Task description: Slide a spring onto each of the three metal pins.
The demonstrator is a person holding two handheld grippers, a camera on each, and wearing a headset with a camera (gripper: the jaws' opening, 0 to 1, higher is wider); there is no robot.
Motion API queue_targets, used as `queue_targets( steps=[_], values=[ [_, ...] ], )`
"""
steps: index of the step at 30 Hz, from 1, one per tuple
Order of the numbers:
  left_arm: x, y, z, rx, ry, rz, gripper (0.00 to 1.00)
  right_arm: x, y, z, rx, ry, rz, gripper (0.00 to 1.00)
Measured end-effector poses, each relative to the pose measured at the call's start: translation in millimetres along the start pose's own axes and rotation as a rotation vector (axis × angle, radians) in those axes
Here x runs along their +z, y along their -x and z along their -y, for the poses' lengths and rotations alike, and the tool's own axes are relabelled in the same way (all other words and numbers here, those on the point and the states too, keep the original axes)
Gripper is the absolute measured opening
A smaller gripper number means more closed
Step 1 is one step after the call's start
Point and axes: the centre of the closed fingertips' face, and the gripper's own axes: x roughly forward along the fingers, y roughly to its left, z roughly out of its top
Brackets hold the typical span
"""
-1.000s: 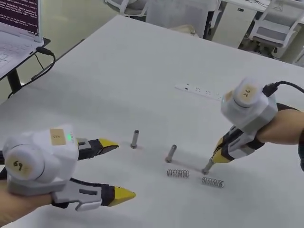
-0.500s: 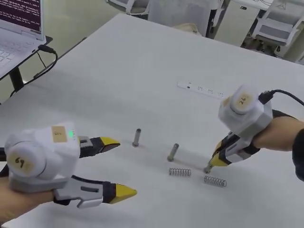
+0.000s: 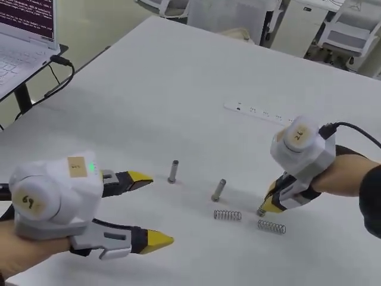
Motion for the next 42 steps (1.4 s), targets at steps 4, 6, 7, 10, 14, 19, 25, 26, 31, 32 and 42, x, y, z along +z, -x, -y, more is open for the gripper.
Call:
queue_targets(
  steps=[4,6,7,10,14,19,25,26,31,32,42],
  values=[
    [0.0,0.2,-0.3,0.0,0.0,0.001,0.57,-0.4,-1.7,-0.4,-0.004,0.003,-0.001,0.09],
    [-0.2,0.3,-0.3,-0.001,0.0,0.0,0.57,-0.7,-2.2,-0.9,-0.004,0.004,-0.003,0.09],
    [-0.2,0.3,-0.3,-0.001,0.0,-0.001,0.57,-0.8,-2.3,-0.8,-0.007,0.006,-0.003,0.09],
    [0.1,0.3,-0.2,-0.002,0.0,0.0,0.57,-1.3,-2.6,-0.8,-0.009,0.004,-0.002,0.09],
    [0.3,0.4,0.1,-0.004,-0.001,-0.001,0.57,-1.9,-3.1,0.0,-0.011,0.001,0.003,0.09],
    [0.5,0.9,0.5,-0.004,0.001,-0.001,0.56,-2.1,-3.5,0.0,-0.011,-0.001,0.004,0.1],
    [-0.1,0.8,1.7,-0.006,0.002,-0.006,0.56,-3.3,-2.9,0.6,-0.015,-0.001,0.007,0.13],
    [0.1,0.8,1.8,-0.006,0.001,-0.006,0.56,-3.5,-2.4,0.7,-0.015,-0.004,0.009,0.13],
    [1.1,0.2,2.6,-0.009,0.001,-0.006,0.55,-8.4,2.8,3.2,-0.021,-0.022,0.021,0.14],
    [1.1,0.0,3.0,-0.01,0.0,-0.007,0.55,-9.5,3.7,3.4,-0.023,-0.024,0.022,0.14],
    [3.1,-2.7,5.1,-0.02,-0.006,-0.007,0.55,-28.0,11.7,0.6,-0.025,-0.069,0.029,0.14]
  ],
)
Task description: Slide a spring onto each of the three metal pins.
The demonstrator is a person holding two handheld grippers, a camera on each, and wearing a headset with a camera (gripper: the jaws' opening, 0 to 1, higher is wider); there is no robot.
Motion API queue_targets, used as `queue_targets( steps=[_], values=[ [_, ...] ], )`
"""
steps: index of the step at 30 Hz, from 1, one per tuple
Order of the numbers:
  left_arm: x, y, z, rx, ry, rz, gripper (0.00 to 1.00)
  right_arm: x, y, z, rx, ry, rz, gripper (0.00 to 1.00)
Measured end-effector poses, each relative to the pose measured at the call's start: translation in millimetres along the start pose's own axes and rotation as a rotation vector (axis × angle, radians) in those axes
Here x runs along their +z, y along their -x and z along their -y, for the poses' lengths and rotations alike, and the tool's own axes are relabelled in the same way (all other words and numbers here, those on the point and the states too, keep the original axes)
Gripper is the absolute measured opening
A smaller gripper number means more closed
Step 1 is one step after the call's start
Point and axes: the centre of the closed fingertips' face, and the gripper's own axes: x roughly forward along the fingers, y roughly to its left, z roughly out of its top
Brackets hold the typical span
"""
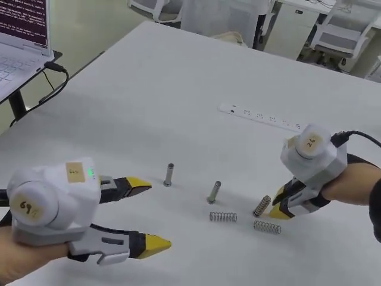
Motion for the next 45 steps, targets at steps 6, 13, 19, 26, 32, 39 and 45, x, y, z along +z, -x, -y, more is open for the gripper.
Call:
queue_targets(
  steps=[6,13,19,26,32,39,45],
  values=[
    [1.6,-0.8,1.2,-0.005,-0.007,-0.001,0.55,-8.4,-1.1,-5.6,0.007,-0.012,-0.004,0.14],
    [3.1,-0.3,1.5,-0.006,-0.013,-0.002,0.54,-10.8,-3.0,-13.3,0.021,-0.011,0.0,0.15],
    [3.2,0.2,1.9,-0.005,-0.013,-0.001,0.54,-12.9,-11.0,-19.0,0.034,-0.004,-0.006,0.15],
    [1.6,1.4,1.6,-0.003,-0.009,-0.005,0.54,-11.4,-15.0,-18.1,0.034,0.003,-0.006,0.15],
    [1.8,1.4,0.3,-0.001,-0.008,-0.004,0.53,-13.2,-19.0,-19.0,0.038,0.007,-0.008,0.14],
    [1.2,0.7,1.3,-0.005,-0.006,-0.008,0.53,-15.1,-21.2,-20.5,0.039,0.011,-0.007,0.12],
    [1.2,1.5,1.3,-0.005,-0.005,-0.009,0.52,-16.4,-23.6,-23.4,0.039,0.027,-0.012,0.11]
  ],
)
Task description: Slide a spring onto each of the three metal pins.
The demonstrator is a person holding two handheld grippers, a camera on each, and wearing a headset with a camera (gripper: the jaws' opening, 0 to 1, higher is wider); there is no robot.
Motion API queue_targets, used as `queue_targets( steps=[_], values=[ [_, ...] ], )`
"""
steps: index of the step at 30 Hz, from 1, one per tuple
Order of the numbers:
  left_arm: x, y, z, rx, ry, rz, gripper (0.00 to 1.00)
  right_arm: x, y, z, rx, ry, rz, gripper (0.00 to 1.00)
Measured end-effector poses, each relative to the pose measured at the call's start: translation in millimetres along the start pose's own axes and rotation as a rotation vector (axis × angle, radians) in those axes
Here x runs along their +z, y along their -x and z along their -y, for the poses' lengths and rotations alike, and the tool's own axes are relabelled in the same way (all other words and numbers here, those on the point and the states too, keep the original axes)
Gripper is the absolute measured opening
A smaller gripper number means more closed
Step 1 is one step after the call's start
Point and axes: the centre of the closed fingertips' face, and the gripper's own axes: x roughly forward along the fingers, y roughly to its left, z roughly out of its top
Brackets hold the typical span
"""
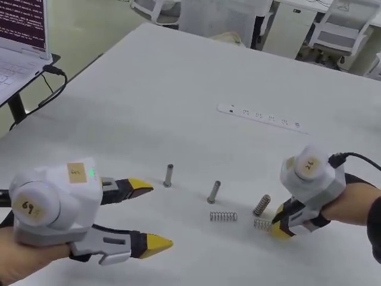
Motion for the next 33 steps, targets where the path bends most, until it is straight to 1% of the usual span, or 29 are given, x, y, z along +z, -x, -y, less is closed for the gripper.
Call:
queue_targets(
  steps=[6,14,20,29,33],
  values=[
    [-0.4,0.4,0.4,-0.001,0.0,-0.001,0.52,-0.4,0.0,0.3,-0.019,0.029,0.007,0.1],
    [0.8,0.6,0.9,-0.002,-0.002,-0.002,0.51,0.1,0.4,-0.7,-0.029,0.05,0.016,0.08],
    [0.9,0.1,2.4,-0.006,-0.005,-0.003,0.51,-0.6,2.7,-5.2,-0.024,0.029,0.022,0.08],
    [8.3,-3.1,7.3,-0.023,-0.023,0.002,0.5,-6.2,8.9,-15.4,-0.022,0.009,0.03,0.08],
    [11.4,-4.7,11.1,-0.036,-0.036,0.002,0.49,-6.8,13.9,-22.6,-0.023,0.002,0.038,0.08]
  ],
)
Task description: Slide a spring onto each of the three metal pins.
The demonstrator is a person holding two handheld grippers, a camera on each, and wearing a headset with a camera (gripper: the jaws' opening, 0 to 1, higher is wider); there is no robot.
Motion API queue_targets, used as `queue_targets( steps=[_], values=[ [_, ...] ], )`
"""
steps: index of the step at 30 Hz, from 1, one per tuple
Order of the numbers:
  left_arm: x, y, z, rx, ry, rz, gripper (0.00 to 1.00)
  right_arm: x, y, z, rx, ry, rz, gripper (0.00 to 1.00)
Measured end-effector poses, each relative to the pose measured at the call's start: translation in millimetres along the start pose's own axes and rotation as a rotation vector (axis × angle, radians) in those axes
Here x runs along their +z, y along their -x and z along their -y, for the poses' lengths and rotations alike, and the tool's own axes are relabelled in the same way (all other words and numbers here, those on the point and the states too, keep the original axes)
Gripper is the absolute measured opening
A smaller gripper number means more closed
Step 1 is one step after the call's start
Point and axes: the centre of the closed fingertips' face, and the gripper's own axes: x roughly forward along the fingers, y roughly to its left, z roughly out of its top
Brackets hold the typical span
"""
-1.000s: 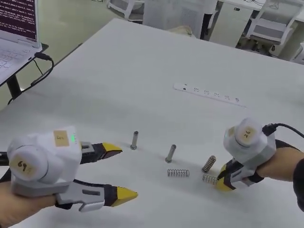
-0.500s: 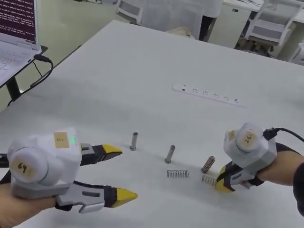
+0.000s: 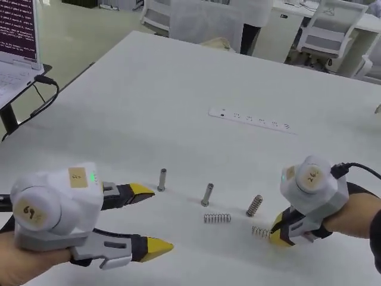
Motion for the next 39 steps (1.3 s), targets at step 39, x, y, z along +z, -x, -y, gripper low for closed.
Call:
queue_targets(
  steps=[39],
  values=[
    [14.7,-25.1,35.7,-0.144,-0.091,0.008,0.34,105.7,38.0,-82.3,0.089,0.256,0.032,0.08]
  ],
)
